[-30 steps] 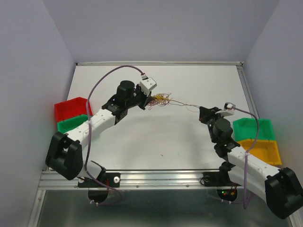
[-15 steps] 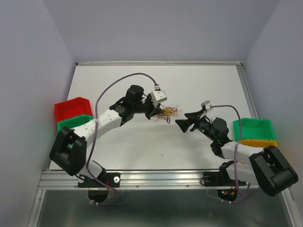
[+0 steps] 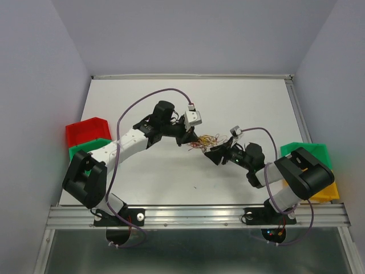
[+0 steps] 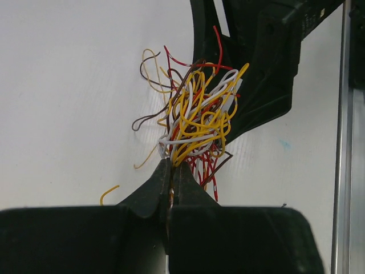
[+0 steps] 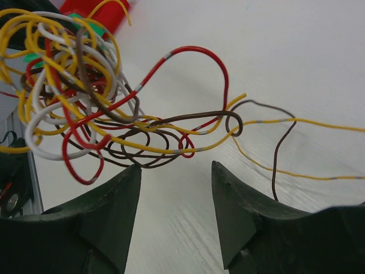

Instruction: Untangle the cables

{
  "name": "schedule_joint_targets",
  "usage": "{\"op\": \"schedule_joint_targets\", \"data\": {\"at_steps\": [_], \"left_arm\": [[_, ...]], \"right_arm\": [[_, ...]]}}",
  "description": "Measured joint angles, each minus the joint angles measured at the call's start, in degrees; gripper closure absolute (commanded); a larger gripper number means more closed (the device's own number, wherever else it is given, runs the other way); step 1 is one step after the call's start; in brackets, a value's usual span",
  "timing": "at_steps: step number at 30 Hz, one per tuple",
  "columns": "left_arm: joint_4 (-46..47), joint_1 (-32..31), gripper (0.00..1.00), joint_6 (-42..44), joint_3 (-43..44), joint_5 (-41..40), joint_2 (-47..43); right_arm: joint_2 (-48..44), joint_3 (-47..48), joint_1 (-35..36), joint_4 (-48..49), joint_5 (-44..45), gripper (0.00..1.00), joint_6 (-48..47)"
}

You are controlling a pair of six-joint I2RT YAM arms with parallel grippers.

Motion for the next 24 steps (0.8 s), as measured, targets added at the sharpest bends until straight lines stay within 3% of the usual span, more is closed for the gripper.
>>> {"op": "schedule_joint_targets", "data": {"at_steps": [5,7,15,20,23,24], "left_arm": [[-1.9,-0.24,0.85,1.09,0.87,2.1,1.22],[-2.56,-0.44,0.84,1.4,1.57,2.36,2.49],[-3.76,-0.9,0.82,1.36,3.04,0.2,6.97],[-4.63,-0.94,0.8,1.31,3.78,0.55,8.11],[-5.86,-1.33,0.8,1.84,4.9,1.36,8.9],[-6.32,-1.62,0.8,2.21,5.29,1.64,9.16]], "right_arm": [[1.25,-0.02,0.31,0.39,0.55,0.4,1.57],[1.25,-0.02,0.35,0.48,0.52,0.31,1.79],[-2.62,-2.84,1.57,0.7,1.77,0.26,2.01],[-6.36,-4.07,1.79,0.9,3.69,0.28,1.88],[-6.62,-4.09,1.79,1.51,4.57,0.35,1.88],[-6.62,-4.09,1.79,1.49,4.87,0.45,1.92]]}}
